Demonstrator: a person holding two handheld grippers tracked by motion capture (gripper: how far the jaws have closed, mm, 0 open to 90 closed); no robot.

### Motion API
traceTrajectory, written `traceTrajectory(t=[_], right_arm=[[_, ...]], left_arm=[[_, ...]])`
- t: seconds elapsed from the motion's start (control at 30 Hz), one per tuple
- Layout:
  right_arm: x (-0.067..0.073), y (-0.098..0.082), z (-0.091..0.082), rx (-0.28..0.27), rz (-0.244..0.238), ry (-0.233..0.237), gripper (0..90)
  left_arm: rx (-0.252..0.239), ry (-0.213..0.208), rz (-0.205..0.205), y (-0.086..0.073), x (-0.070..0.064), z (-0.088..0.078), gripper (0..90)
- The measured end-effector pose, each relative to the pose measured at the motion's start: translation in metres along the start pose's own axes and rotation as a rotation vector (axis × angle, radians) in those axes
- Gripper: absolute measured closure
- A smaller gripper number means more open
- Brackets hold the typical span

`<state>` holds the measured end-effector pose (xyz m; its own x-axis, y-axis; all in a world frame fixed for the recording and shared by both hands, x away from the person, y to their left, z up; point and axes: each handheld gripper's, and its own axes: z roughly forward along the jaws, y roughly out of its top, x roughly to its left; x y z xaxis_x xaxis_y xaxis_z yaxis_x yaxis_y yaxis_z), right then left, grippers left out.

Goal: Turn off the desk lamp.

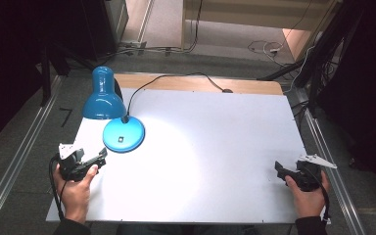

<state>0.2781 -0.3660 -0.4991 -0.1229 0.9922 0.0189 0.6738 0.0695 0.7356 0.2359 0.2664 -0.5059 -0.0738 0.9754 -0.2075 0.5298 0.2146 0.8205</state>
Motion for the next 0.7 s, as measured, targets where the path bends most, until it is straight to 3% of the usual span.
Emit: traceTrajectory(t=[0.7], right_arm=[[0.0, 0.0, -0.001, -0.006, 0.001, -0.001, 14.8]], left_arm=[[-0.005, 0.0, -0.002, 0.0032, -0.002, 0.0065, 19.1]])
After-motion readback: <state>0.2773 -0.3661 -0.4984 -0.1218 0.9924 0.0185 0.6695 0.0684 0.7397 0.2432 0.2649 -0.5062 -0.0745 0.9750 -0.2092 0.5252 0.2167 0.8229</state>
